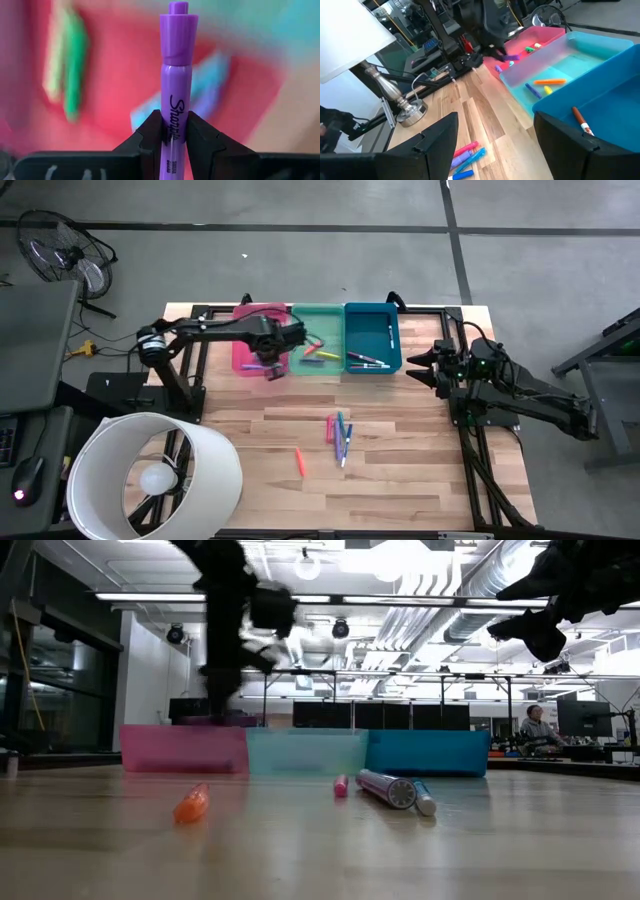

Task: Pick & Place Markers
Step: Put the purple marker into the red bin

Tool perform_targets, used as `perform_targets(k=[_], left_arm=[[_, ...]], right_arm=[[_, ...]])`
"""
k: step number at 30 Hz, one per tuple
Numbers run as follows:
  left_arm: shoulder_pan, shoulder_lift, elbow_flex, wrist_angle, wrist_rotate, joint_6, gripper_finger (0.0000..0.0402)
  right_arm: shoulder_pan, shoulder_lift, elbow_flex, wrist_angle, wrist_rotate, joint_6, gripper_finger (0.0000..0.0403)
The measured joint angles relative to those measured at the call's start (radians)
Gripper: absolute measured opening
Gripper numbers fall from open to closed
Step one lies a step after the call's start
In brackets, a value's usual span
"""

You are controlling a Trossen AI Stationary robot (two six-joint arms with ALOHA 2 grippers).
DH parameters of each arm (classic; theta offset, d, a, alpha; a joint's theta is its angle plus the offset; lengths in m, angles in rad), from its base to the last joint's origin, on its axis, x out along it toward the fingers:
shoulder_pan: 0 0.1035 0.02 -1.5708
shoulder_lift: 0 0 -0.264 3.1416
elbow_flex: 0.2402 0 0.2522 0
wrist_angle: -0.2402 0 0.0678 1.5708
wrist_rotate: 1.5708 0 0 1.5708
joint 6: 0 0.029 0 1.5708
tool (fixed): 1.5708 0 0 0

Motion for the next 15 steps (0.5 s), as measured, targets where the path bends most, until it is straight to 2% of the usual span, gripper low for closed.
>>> perform_targets(k=[6, 15], left_arm=[[0.052, -0.025, -0.091, 0.036, -0.003, 0.077, 0.0058], [0.111, -0.024, -0.144, 0.101, -0.045, 0.284, 0.0058]], right_arm=[[0.000, 0.009, 0.000, -0.002, -0.001, 0.000, 0.0250], [0.000, 0.011, 0.000, -0.001, -0.001, 0.000, 0.0250]])
